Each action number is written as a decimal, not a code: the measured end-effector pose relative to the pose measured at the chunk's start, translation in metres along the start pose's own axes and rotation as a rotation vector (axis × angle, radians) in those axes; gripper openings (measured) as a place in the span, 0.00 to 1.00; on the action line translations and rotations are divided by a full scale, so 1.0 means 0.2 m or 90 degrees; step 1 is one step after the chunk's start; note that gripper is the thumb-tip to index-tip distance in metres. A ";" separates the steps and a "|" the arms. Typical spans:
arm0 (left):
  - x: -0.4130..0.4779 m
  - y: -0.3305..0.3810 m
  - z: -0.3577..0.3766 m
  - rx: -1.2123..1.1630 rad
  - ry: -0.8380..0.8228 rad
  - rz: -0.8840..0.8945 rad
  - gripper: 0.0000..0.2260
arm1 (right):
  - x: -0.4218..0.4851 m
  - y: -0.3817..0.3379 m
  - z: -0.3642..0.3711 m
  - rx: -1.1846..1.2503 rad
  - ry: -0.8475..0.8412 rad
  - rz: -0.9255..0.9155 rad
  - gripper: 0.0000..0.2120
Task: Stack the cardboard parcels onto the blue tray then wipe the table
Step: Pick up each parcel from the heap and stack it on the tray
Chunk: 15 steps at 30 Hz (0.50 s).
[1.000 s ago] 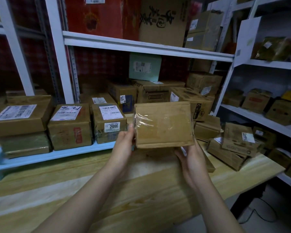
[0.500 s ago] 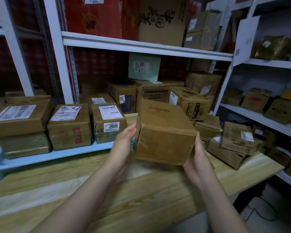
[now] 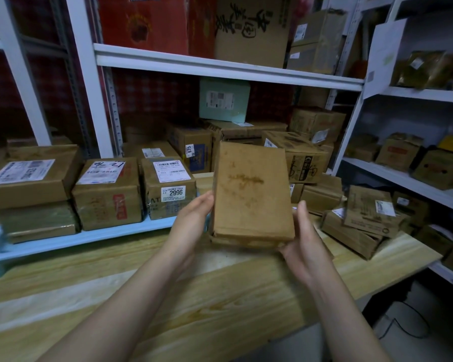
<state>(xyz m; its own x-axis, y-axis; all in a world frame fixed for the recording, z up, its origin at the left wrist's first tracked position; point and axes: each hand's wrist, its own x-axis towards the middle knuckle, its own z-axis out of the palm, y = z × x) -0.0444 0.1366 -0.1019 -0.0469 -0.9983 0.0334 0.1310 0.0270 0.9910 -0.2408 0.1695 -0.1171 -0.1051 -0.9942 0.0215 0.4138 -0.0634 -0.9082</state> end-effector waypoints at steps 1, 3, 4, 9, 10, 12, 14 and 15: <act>0.00 0.00 0.00 -0.002 0.000 0.001 0.16 | 0.00 0.00 0.00 -0.002 0.000 0.000 0.24; -0.01 0.01 0.01 0.002 0.001 0.010 0.17 | 0.00 0.00 -0.01 0.002 -0.005 0.005 0.20; -0.01 0.02 0.01 0.007 0.002 0.019 0.16 | 0.01 0.00 -0.02 0.009 -0.008 0.011 0.18; -0.02 0.03 0.02 0.035 0.007 0.076 0.13 | 0.04 0.02 -0.03 0.028 -0.023 0.061 0.15; -0.03 0.04 0.02 0.042 -0.007 0.081 0.13 | 0.05 0.04 -0.04 0.036 -0.030 0.070 0.16; -0.05 0.05 0.03 0.037 -0.038 0.090 0.14 | 0.07 0.06 -0.04 0.059 -0.028 0.085 0.17; -0.06 0.06 0.04 0.028 -0.041 0.108 0.15 | 0.08 0.07 -0.05 0.091 -0.009 0.097 0.18; -0.06 0.07 0.05 0.024 -0.036 0.117 0.15 | 0.09 0.07 -0.05 0.107 0.003 0.102 0.18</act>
<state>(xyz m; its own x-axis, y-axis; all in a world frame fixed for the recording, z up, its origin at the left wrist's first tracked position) -0.0515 0.1498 -0.0882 -0.0806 -0.9722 0.2199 0.1059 0.2110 0.9717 -0.2455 0.1521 -0.1345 -0.0301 -0.9924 -0.1195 0.5702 0.0812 -0.8175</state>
